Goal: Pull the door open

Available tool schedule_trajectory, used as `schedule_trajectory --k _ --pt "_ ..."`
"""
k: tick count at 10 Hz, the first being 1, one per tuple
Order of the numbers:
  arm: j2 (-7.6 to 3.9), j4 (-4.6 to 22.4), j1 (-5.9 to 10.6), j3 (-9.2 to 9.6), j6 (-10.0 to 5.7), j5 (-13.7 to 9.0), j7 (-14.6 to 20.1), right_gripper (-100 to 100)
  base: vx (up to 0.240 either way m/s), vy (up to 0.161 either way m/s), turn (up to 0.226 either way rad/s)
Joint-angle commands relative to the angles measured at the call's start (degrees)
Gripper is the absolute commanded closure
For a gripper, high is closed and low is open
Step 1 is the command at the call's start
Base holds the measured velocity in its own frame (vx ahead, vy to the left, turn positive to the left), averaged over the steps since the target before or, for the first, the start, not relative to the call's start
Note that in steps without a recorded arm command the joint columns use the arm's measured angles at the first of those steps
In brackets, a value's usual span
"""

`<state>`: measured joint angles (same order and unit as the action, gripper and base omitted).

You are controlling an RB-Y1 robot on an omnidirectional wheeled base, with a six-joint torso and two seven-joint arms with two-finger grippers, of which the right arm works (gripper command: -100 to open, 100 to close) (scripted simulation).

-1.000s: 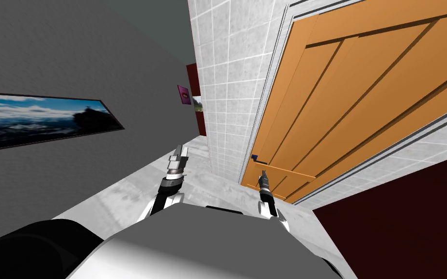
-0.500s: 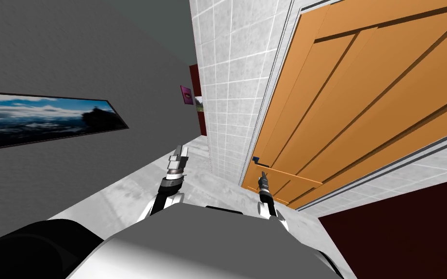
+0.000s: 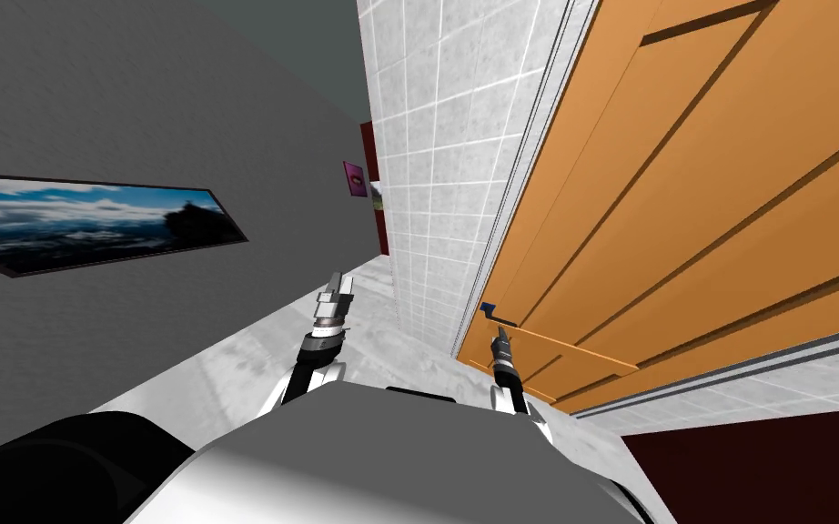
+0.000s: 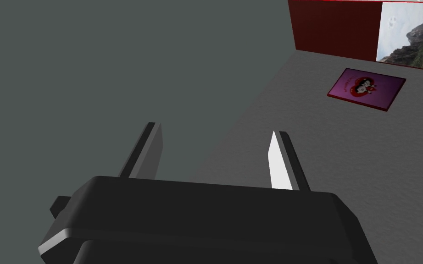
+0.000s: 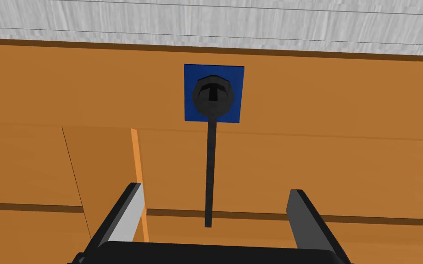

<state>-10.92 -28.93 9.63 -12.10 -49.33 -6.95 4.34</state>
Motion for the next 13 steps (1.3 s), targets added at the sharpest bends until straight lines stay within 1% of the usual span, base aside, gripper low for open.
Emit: schedule_trajectory --k 1,3,4,5,6,7,8,9,13 --pt "-1.08 -0.7 -1.27 -0.43 -0.13 -0.3 1.1 -100 0.203 0.018 0.151" --pt "-1.08 -0.7 -1.27 -0.43 -0.13 -0.3 1.1 -100 0.102 -0.010 0.006" --pt "-2.45 -0.5 -2.33 -0.93 -0.78 -0.7 2.3 -100 0.141 -0.022 0.161" --pt "-2.45 -0.5 -2.33 -0.93 -0.78 -0.7 2.3 -100 0.149 -0.026 0.082" --pt "-3.30 -0.3 -2.99 -1.23 -1.18 -0.9 3.1 -100 0.161 -0.028 0.089" --pt "-3.30 -0.3 -2.99 -1.23 -1.18 -0.9 3.1 -100 0.146 -0.019 0.037" --pt "-3.05 -1.6 -3.56 -1.16 -0.44 -0.9 3.0 -100 0.055 -0.006 0.002" --pt "-3.05 -1.6 -3.56 -1.16 -0.44 -0.9 3.0 100 0.000 0.000 0.000" --pt "-3.05 -1.6 -3.56 -1.16 -0.44 -0.9 3.0 100 -0.013 0.002 0.001"
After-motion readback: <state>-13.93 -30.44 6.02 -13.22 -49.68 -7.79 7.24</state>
